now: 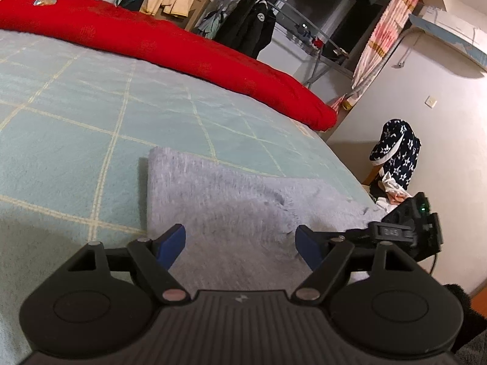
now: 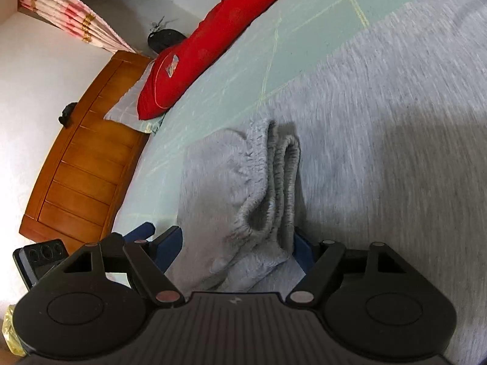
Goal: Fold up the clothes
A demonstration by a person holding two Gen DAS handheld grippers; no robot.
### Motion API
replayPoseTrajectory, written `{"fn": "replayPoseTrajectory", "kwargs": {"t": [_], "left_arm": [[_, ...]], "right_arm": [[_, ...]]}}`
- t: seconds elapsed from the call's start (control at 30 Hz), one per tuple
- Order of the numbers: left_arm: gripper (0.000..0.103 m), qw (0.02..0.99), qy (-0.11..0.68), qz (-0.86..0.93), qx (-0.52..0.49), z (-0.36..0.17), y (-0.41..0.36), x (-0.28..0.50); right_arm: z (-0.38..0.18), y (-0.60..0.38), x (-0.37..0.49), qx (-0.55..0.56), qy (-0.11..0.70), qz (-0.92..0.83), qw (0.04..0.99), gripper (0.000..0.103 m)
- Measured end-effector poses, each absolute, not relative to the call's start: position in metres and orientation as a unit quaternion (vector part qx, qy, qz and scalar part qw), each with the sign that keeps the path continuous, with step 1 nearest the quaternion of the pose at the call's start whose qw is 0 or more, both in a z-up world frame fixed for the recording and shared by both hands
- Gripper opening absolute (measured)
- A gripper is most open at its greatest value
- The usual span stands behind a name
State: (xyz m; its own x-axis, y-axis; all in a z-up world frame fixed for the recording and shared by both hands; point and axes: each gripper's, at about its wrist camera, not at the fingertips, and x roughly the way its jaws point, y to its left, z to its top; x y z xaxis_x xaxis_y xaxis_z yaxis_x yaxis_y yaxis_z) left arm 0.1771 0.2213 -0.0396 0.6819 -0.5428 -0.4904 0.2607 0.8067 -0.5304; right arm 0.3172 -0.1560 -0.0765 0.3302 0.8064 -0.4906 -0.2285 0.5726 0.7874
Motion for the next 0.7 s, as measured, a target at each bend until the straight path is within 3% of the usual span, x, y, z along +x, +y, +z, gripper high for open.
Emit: {"fn": "replayPoseTrajectory", "kwargs": {"t": [0.03, 0.1, 0.13, 0.17, 0.27, 0.33, 0.5, 0.57, 0.7], "left_arm": [[0.079, 0.890, 0.328, -0.229, -0.219, -0.040, 0.220, 0.178], [0.079, 0.885, 0.325, -0.241, -0.229, -0.041, 0.216, 0.180], [0.079, 0.883, 0.324, -0.248, -0.231, -0.041, 0.213, 0.180], [0.079, 0.880, 0.324, -0.257, -0.232, -0.043, 0.210, 0.180], [0.079, 0.879, 0.338, -0.259, -0.214, -0.049, 0.202, 0.179], [0.079, 0.896, 0.337, -0.242, -0.157, -0.047, 0.196, 0.166], [0.079, 0.924, 0.329, -0.196, -0.011, -0.043, 0.183, 0.131], [0.082, 0.928, 0.324, -0.176, 0.047, -0.041, 0.178, 0.117], [0.082, 0.923, 0.311, -0.147, 0.173, -0.046, 0.157, 0.095]], "right_arm": [[-0.077, -0.154, 0.321, 0.308, 0.462, 0.345, 0.756, 0.080], [-0.075, -0.146, 0.326, 0.291, 0.459, 0.344, 0.766, 0.068], [-0.074, -0.142, 0.326, 0.277, 0.461, 0.343, 0.771, 0.047], [-0.073, -0.141, 0.325, 0.268, 0.463, 0.345, 0.772, 0.032], [-0.072, -0.146, 0.314, 0.278, 0.463, 0.347, 0.767, 0.030], [-0.069, -0.152, 0.307, 0.282, 0.456, 0.344, 0.771, 0.030], [-0.065, -0.163, 0.302, 0.275, 0.454, 0.323, 0.783, 0.044], [-0.057, -0.164, 0.296, 0.266, 0.440, 0.326, 0.793, 0.063], [-0.044, -0.171, 0.282, 0.258, 0.420, 0.330, 0.805, 0.071]]}}
